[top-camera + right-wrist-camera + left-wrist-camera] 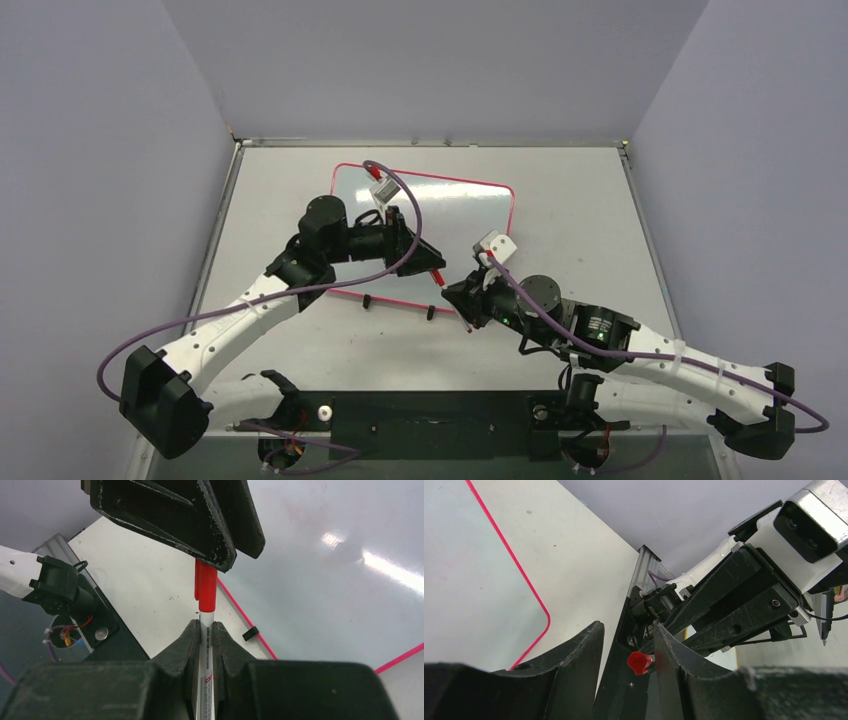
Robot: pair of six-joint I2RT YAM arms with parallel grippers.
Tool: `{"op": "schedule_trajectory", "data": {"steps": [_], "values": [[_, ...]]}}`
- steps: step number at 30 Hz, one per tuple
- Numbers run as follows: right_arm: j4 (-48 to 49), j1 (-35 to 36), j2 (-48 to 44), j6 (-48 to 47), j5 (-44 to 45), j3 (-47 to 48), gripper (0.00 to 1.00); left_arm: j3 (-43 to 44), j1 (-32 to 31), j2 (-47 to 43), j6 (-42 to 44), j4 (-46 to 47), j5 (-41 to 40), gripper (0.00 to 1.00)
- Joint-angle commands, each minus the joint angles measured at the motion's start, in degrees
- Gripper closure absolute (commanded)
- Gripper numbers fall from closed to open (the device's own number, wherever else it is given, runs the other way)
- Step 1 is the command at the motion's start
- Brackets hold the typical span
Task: Write a sentence on the whiteboard
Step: Pass from the right arm to the left, then pass from the left arm to the right
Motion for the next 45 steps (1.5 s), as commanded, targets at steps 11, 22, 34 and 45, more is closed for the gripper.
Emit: {"op": "schedule_trajectory", "data": {"steps": [11, 22, 34, 45], "values": [[5.0, 0.3, 0.2, -1.3, 2.9, 2.3, 1.00, -2.4, -1.2, -3.8, 0.0, 3.3, 2.6, 0.71], [5.6, 0.3, 0.3, -1.5, 1.0, 2.1, 1.00, -2.6, -2.0, -1.8, -0.8, 7.4, 4.5, 0.86], [6.0, 0.3, 1.4, 0.2, 3.3, 2.3, 0.48, -3.9, -2.2, -4.7, -1.7, 10.2, 1.1, 1.00], [7.7, -0.9, -3.1, 5.1, 12.8, 2.3, 0.12, 5.1, -0.1, -9.5, 4.1, 1.1, -7.3, 1.00]]}}
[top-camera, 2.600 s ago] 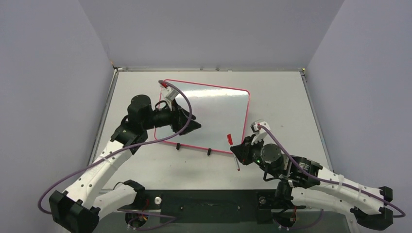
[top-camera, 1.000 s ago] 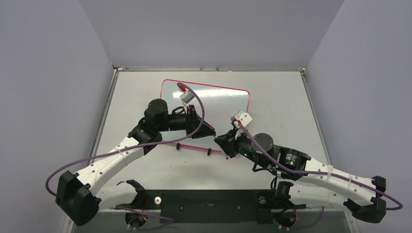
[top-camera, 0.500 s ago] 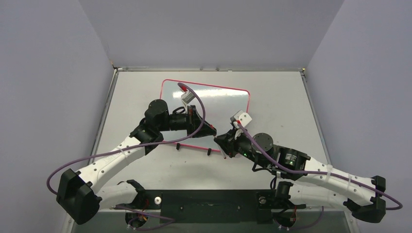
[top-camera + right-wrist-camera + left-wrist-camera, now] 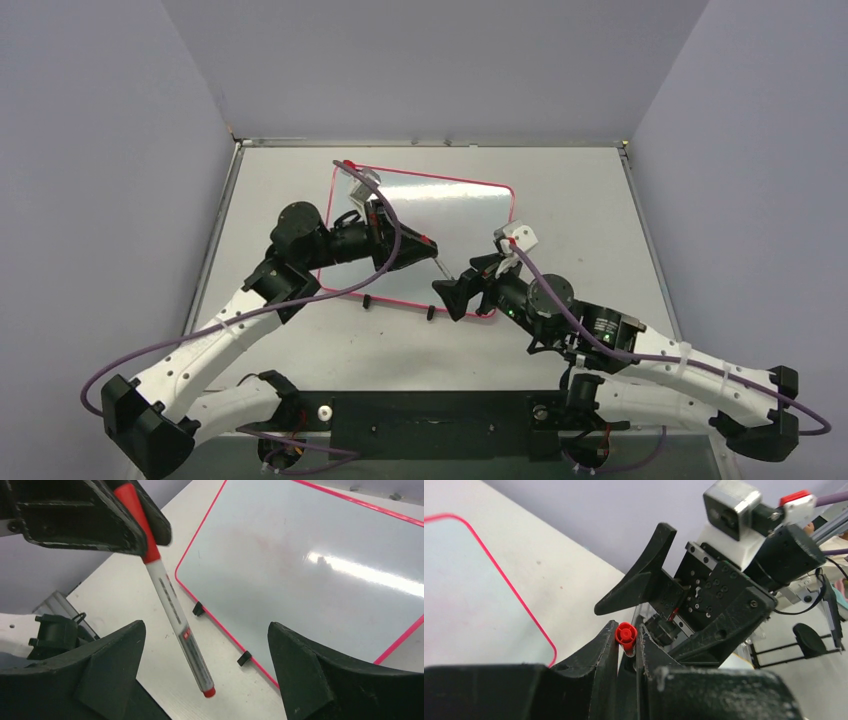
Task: Write a sentence on the whiteboard
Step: Pass from the left arm to the right
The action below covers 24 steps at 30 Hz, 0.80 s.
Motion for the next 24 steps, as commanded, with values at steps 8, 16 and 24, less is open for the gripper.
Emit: {"op": "schedule_trajectory", "data": {"steps": [8, 16, 24], "values": [[9.1, -4.7, -8.8, 8.1, 6.4, -1.6, 0.12, 4.9, 7.0, -3.7, -8.0, 11.6, -4.9, 1.00], [17.8, -16.8, -12.9, 13.5, -7.9, -5.1, 0.11, 5.5, 9.5, -4.3, -16.0, 22.1, -9.0, 1.00], [27.1, -19.0, -13.2, 16.8, -13.3, -5.0, 0.11, 7.4, 9.6, -3.4, -20.2, 27.1, -14.8, 1.00]]}}
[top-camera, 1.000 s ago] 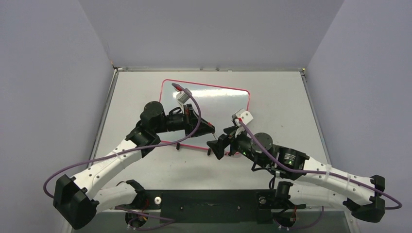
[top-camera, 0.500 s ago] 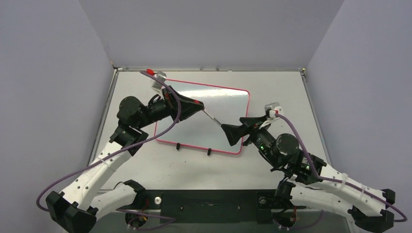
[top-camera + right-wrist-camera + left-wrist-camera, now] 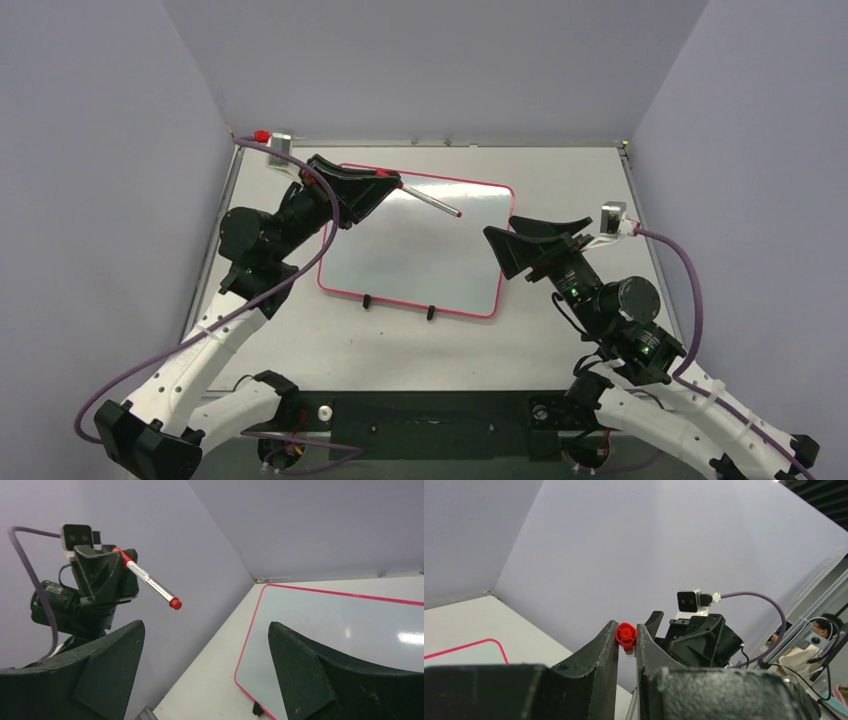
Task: Write a sentence on the whiteboard
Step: Pass from the left arm to the right
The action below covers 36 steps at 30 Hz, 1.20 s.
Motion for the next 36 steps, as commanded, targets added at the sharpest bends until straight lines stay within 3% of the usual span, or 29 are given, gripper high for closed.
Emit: {"op": "schedule_trajectory", "data": {"steps": [1, 7, 15, 22, 36], "values": [[9.8, -1.3, -0.2, 3.0, -5.3, -0.5, 0.11, 3.4, 0.3, 0.1, -5.3, 8.2, -5.1, 1.00], [18.1, -3.2, 1.2, 5.4, -9.7, -0.6, 0.13, 2.0, 0.1, 1.8, -13.4, 17.1, -10.7, 1.00], [27.4, -6.2, 2.9, 9.1, -13.5, -0.6, 0.14, -3.1, -2.1, -0.6, -15.2, 22.4, -22.0, 1.00], [36.8, -7.4, 11.8, 14.2, -19.9, 3.7, 0.17, -3.9, -3.2, 0.3, -16.2, 25.9, -21.4, 1.00], [41.9, -7.1, 25.6, 19.5, -26.2, 13.5, 0.27, -6.3, -5.0, 5.0, -18.1, 33.0, -17.2, 1.00]]}}
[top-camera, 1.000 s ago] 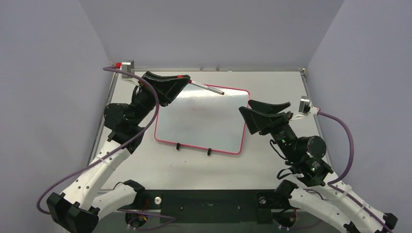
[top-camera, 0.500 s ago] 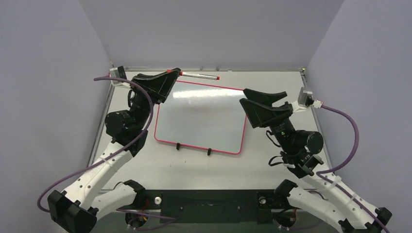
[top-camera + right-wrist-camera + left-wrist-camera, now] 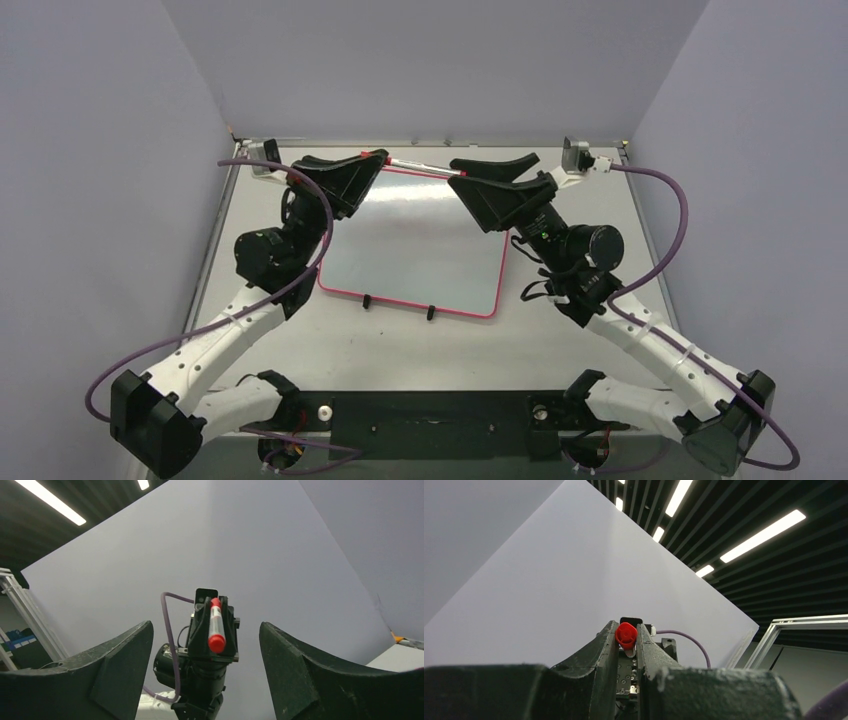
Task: Write a sentence on the whiteboard
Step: Pass from the left arm to the right
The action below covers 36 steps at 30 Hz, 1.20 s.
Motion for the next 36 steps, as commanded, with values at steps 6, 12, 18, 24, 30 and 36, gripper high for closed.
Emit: {"op": "schedule_trajectory", "data": {"steps": [6, 12, 18, 24, 30, 36], "values": [[5.3, 0.3, 4.4, 3.0, -3.3, 5.6, 0.38, -1.2, -2.0, 4.2, -0.7, 11.2, 2.0, 1.00], [3.5, 0.3, 5.4, 3.0, -3.6, 6.7, 0.43, -0.4, -2.9, 6.7, -1.8, 16.5, 3.9, 1.00], [0.4, 0.4, 6.4, 2.0, -3.9, 7.6, 0.55, -0.3, -4.4, 7.2, -1.0, 17.2, 3.2, 1.00], [-2.1, 1.4, 7.3, 1.4, -2.8, 7.4, 0.62, 0.3, -5.8, 7.5, 0.8, 16.7, 3.0, 1.00], [-4.8, 2.3, 6.7, -0.6, -1.6, 6.7, 1.00, -0.1, -6.7, 7.3, 2.2, 16.5, 2.5, 1.00], [-7.0, 2.9, 4.9, -2.7, -0.3, 5.5, 1.00, -0.2, -6.8, 6.9, 3.5, 15.6, 3.2, 0.89]]}}
